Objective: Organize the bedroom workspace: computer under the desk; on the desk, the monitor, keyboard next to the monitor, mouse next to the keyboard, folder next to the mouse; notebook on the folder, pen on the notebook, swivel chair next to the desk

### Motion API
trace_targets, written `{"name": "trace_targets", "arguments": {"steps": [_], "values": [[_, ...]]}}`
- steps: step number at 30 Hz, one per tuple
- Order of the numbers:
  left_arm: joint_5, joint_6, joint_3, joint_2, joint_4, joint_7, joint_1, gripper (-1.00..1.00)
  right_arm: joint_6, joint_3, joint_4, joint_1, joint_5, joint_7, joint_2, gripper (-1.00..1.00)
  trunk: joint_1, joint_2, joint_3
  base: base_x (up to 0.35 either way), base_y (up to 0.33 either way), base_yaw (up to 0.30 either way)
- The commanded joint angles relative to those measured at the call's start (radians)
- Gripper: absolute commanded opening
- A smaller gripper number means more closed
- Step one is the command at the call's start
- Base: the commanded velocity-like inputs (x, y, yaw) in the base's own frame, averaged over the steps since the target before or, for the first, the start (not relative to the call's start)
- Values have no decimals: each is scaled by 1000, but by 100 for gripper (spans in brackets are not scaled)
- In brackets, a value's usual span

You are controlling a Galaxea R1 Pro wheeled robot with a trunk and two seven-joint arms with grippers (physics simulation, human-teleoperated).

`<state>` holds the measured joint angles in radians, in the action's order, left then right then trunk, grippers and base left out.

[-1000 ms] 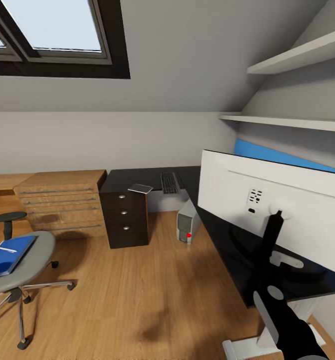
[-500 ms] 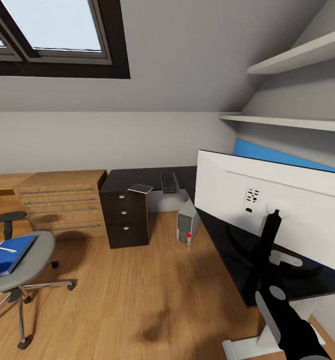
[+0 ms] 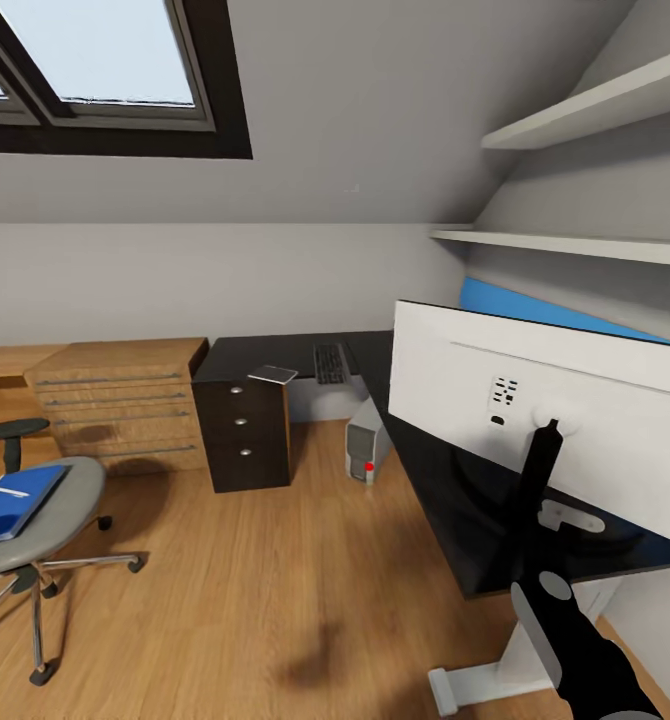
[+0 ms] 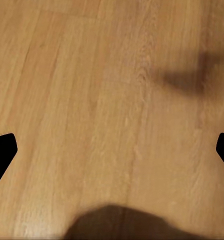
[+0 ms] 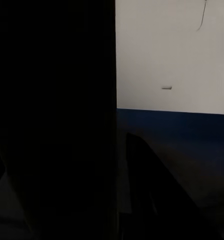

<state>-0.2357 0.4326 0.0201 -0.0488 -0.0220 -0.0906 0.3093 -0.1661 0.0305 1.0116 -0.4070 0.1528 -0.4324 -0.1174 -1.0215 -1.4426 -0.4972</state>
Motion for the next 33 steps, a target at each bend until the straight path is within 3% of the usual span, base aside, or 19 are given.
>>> {"name": "trace_targets", "arguments": {"steps": [1,33], "values": [[1,3,1,0,1,-3,1,100,-9,-3,1,-1,4,-3,-1,-100,0,-1,-1,-16,-27,0],[1,3,1,1,1,-5,1,100,-9,-7,1,-1,2,-3,-1,-100,0,-1,-1,-1,-2,0]]}}
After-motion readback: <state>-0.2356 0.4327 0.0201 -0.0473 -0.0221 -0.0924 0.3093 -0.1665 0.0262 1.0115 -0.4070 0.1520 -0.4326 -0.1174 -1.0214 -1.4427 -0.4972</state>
